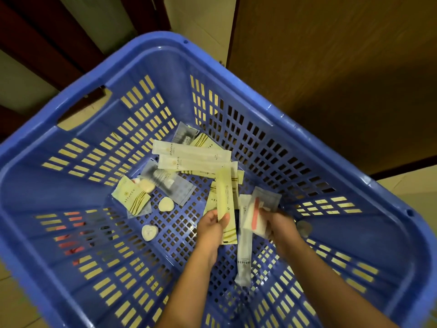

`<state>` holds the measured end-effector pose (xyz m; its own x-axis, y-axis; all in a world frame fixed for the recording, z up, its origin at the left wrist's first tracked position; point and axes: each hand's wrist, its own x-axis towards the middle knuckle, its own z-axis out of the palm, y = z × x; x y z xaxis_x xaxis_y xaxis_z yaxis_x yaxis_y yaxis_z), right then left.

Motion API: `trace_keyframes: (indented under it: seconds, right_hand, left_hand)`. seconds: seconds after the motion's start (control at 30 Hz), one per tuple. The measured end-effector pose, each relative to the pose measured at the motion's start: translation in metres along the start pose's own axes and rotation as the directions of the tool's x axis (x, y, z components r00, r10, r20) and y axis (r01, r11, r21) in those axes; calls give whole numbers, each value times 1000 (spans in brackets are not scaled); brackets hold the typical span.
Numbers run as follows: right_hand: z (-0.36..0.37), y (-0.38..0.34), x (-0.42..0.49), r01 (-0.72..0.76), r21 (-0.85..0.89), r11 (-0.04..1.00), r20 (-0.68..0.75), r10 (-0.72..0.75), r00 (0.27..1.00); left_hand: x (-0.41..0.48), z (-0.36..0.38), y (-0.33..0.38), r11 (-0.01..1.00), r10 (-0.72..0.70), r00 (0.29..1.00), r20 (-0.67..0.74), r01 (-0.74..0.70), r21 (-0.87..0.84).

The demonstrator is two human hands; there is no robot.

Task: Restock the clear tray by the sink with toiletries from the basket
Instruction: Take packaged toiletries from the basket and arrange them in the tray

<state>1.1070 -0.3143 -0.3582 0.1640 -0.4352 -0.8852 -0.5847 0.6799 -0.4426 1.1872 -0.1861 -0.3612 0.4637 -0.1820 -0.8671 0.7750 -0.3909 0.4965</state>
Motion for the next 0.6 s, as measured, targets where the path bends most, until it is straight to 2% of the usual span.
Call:
trace_keyframes:
  seconds: [0.17, 0.3, 0.4, 0.6]
  right_hand:
    - [-5, -34, -45, 91, 88, 992, 169, -105, 980]
    - [-13, -64, -101, 182, 82, 980, 264, -198, 944]
    - [-22, -75, -148, 260, 51, 964, 274, -264, 925]
    - [-51, -84, -245, 375, 145, 915, 186, -398, 898]
  left_hand:
    - [-42, -4, 33, 990, 79, 961, 263, -43, -137]
    - [-90, -11, 68, 984, 171, 906, 388, -176, -23]
    - [-133, -15, 89, 966, 215, 876, 431, -256, 39]
    - [-220, -23, 117, 909, 268, 823, 501, -388, 151]
